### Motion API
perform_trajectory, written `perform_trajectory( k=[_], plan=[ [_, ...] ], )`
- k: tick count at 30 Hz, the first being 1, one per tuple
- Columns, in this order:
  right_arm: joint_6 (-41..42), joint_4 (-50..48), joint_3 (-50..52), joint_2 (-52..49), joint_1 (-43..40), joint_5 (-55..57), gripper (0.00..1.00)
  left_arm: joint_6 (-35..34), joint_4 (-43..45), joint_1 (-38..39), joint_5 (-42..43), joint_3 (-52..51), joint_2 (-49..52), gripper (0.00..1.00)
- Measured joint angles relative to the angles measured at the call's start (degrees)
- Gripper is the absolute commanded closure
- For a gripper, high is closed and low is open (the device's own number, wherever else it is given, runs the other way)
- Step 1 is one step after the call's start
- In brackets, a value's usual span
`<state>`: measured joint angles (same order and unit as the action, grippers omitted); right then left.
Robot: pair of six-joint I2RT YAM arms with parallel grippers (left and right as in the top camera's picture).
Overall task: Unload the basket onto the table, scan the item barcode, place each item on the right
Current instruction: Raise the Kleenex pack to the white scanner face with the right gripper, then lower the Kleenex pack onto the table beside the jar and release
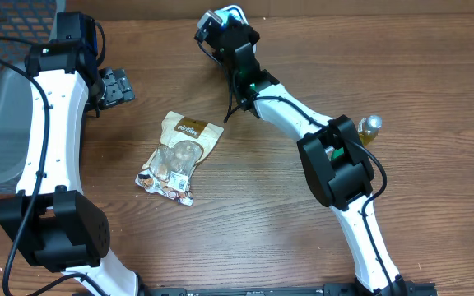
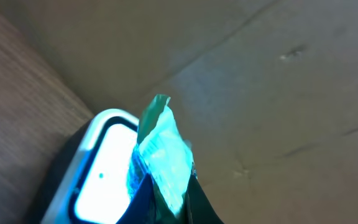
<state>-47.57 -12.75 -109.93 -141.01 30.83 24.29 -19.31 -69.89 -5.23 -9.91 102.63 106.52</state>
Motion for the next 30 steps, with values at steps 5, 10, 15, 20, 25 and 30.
perform_trajectory(
  k=[5, 10, 15, 20, 25, 30],
  plan=[
    [1.33, 2.86, -0.28, 0.00, 0.79, -1.81, 0.96, -0.02, 0.02, -0.02, 0.00, 0.00, 0.00, 0.00],
    [2.36, 2.95, -0.28, 0.00, 0.98, -2.34, 0.96, -0.02, 0.02, 0.00, 0.00, 0.00, -0.02, 0.00],
    [5.53, 3.39, -0.28, 0.24, 0.90, -1.18, 0.96, -0.02, 0.00, 0.00, 0.00, 0.00, -0.02, 0.00],
    [12.46, 12.00, -0.24, 4.37, 0.70, -1.31, 0.96, -0.02, 0.00, 0.00, 0.00, 0.00, 0.00, 0.00],
    [21.88, 29.42, -0.20, 14.32, 0.44, -3.52, 0.96, -0.02, 0.00, 0.00, -0.02, 0.00, 0.00, 0.00],
    [35.52, 51.06, -0.55, 26.18, -1.27, -12.72, 0.93, -0.02, 0.02, 0.00, 0.00, 0.00, 0.00, 0.00]
  ],
)
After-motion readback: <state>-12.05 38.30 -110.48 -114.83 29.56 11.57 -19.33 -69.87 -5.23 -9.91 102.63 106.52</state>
